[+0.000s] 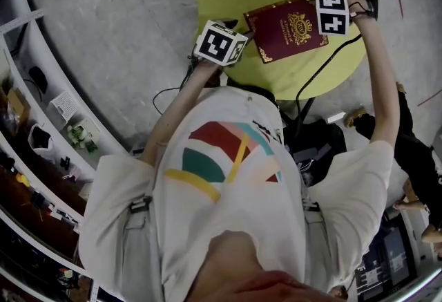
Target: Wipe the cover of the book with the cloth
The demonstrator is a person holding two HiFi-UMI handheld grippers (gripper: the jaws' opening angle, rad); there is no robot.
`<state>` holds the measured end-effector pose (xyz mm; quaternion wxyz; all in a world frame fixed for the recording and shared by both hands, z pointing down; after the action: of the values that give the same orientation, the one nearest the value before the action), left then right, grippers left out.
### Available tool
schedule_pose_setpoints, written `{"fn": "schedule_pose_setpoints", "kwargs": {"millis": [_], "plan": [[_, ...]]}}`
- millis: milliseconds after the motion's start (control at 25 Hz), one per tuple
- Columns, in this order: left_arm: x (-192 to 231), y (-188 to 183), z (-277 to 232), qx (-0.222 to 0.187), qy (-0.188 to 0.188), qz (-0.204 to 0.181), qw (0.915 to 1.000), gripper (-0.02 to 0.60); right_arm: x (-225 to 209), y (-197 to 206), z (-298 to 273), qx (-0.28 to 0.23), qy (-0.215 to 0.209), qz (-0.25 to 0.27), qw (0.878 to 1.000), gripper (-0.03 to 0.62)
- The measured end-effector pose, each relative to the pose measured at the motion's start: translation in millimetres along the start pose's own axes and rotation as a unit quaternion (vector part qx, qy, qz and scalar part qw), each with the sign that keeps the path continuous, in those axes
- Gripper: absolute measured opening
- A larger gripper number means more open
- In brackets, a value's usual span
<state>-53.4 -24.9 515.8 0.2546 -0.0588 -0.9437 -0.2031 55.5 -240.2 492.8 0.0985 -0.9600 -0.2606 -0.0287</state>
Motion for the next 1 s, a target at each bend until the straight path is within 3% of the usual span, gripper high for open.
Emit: {"fn": "schedule_pose_setpoints", "kwargs": {"millis": [160,360,440,480,560,720,800,1000], "plan": [[-2.3,-19.8,14.4,-0.04,0.004,-0.003,0.9992,0.213,-6.3,-4.6,28.9,-0.011,0.044,-0.025,0.999,0.031],[-9.1,-67.5,41.6,-0.128,-0.007,-0.049,0.9906,0.202,-19.3,-19.6,74.9,-0.043,0.128,-0.125,0.983,0.031],[-12.0,-89.1,58.5,-0.179,-0.046,-0.079,0.9796,0.025,-26.9,-25.4,95.8,-0.063,0.164,-0.202,0.964,0.031],[-14.4,-99.7,66.7,-0.203,-0.062,-0.094,0.9727,0.018,-30.6,-28.2,106.5,-0.077,0.182,-0.245,0.949,0.031],[-22.9,-119.7,84.1,-0.253,-0.067,-0.109,0.959,0.015,-35.4,-33.8,127.8,-0.111,0.216,-0.321,0.915,0.031],[-43.0,-149.0,127.2,-0.352,-0.051,-0.115,0.9274,0.015,-35.9,-43.7,170.1,-0.179,0.268,-0.422,0.847,0.031],[-51.5,-155.7,149.1,-0.398,-0.054,-0.123,0.9076,0.015,-32.7,-46.4,193.0,-0.231,0.296,-0.488,0.788,0.031],[-67.2,-148.3,196.9,-0.484,-0.068,-0.141,0.8609,0.017,-4.3,-64.3,243.3,-0.356,0.366,-0.597,0.619,0.031]]}}
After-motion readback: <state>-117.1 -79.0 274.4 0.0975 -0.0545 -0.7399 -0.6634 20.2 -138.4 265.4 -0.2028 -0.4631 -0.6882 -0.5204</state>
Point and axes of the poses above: the fingertips, and each gripper's own axes: z backward along the fingers, x to its left, y out of its underside, the point moved 7 cm from there along z, backward along the fingers, and after that the axes turned 3 degrees about y, right-handed, at the moved point
